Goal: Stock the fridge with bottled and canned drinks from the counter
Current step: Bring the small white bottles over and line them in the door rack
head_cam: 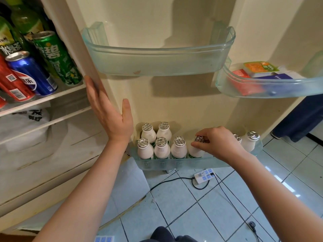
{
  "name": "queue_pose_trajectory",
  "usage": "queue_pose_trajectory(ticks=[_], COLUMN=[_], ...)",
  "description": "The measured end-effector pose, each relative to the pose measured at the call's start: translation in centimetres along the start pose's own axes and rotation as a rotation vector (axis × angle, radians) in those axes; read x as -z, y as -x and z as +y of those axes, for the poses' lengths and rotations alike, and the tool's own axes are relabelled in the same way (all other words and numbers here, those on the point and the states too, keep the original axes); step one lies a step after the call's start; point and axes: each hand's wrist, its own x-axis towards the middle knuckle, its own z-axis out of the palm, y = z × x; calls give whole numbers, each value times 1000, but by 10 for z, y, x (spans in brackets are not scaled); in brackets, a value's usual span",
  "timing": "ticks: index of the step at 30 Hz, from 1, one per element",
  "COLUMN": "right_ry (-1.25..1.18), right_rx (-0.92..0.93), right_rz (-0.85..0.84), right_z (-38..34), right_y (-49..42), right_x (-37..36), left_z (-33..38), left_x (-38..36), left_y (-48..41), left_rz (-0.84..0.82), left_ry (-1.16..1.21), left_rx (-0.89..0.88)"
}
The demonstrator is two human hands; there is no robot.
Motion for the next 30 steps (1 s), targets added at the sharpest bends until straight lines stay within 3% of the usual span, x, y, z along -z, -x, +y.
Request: queue_pose_trajectory(ticks=[8, 13, 15, 21, 24, 28, 30], right_ry=[-171, -204, -149, 171, 327, 384, 403], right_rx=[-108, -134, -155, -235, -275, -373, -336], right_rz=[65, 398, 459, 224, 188, 69, 25], right_z=[1, 14, 23, 44, 44, 43, 39], right_y=[11, 21, 24, 19, 19, 15, 9], right_x=[-3, 16, 22, 20, 20, 20, 19], left_z=[1, 0, -1, -2, -1, 0, 0], left_x=[2, 1, 1, -1, -1, 0, 0], left_y=[0, 1, 1, 2, 2, 2, 2], left_rz=[13, 26, 31, 45, 43, 30, 27], left_ry=[-23, -30, -26, -18, -19, -22, -25], left_rx=[-21, -29, -37, -42, -34, -15, -14])
